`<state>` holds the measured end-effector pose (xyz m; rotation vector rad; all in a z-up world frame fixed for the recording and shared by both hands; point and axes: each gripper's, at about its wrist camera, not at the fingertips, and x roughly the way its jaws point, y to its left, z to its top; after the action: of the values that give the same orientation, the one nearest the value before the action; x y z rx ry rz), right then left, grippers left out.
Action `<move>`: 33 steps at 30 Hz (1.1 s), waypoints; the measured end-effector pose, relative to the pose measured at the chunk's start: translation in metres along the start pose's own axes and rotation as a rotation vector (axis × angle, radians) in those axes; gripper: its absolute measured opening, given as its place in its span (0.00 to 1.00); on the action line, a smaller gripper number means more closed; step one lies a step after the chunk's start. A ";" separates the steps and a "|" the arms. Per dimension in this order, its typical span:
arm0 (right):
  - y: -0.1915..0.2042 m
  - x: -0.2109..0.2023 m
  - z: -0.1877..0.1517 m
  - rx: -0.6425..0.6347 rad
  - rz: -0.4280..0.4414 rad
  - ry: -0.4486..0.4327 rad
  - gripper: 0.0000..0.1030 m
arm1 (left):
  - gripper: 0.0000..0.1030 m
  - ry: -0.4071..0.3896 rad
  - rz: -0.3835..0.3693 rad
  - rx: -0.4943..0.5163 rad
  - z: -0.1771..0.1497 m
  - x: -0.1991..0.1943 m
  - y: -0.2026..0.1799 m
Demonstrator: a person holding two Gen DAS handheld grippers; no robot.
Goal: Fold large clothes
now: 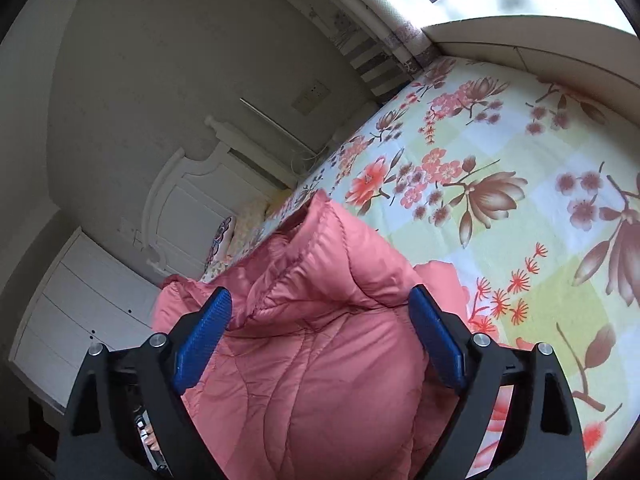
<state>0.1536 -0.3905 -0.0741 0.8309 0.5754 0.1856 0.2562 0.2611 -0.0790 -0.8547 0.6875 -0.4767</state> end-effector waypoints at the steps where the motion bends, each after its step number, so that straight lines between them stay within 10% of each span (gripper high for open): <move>1: 0.000 -0.002 0.000 0.003 0.007 -0.002 0.84 | 0.98 -0.020 0.012 -0.002 0.001 -0.003 -0.005; 8: 0.002 -0.029 0.004 -0.011 -0.013 -0.077 0.84 | 0.98 -0.219 0.082 -0.188 0.017 -0.049 0.003; 13: 0.047 -0.055 0.010 -0.144 -0.057 -0.160 0.84 | 0.98 -0.289 0.257 0.101 0.017 -0.056 -0.075; 22: 0.157 -0.008 -0.037 -0.526 -0.139 -0.043 0.84 | 0.98 -0.062 0.540 0.805 -0.059 0.042 -0.191; 29: 0.150 0.089 -0.082 -0.740 -0.434 0.202 0.84 | 0.98 0.161 0.698 0.855 -0.080 0.112 -0.145; 33: 0.127 0.097 -0.078 -0.646 -0.379 0.221 0.84 | 0.98 0.223 0.636 0.741 -0.070 0.126 -0.100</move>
<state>0.1992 -0.2190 -0.0610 0.0679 0.8103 0.1045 0.2816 0.0880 -0.0754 0.1304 0.8587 -0.2129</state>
